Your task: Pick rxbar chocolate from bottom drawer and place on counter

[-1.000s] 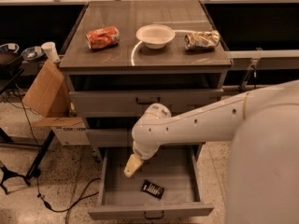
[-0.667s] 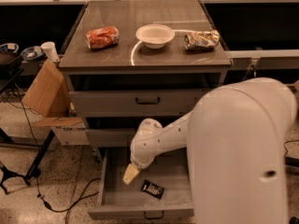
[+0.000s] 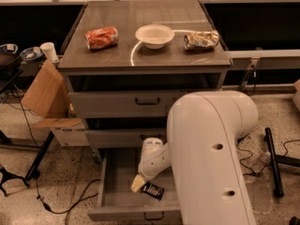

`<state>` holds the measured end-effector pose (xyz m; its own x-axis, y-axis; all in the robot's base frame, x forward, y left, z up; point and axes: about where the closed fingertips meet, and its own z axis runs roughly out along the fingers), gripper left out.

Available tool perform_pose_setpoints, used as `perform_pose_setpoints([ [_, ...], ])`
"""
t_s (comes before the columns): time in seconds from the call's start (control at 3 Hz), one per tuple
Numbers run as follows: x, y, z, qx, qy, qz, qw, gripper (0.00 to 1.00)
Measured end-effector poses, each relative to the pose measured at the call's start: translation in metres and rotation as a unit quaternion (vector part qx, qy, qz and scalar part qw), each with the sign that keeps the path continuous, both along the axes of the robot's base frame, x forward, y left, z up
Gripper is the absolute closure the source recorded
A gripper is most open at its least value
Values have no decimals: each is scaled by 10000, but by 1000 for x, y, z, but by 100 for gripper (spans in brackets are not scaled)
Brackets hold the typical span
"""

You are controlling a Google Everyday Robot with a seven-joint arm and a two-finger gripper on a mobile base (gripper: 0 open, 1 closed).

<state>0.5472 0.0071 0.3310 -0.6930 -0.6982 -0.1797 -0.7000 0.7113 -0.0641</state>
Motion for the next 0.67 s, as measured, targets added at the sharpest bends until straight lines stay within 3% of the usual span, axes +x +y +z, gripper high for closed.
perform_pose_setpoints([
  [0.33, -15, -23, -50, 112, 67, -541, 9985, 0],
  [0.67, -29, -30, -100, 318, 90, -1002, 9944, 0],
])
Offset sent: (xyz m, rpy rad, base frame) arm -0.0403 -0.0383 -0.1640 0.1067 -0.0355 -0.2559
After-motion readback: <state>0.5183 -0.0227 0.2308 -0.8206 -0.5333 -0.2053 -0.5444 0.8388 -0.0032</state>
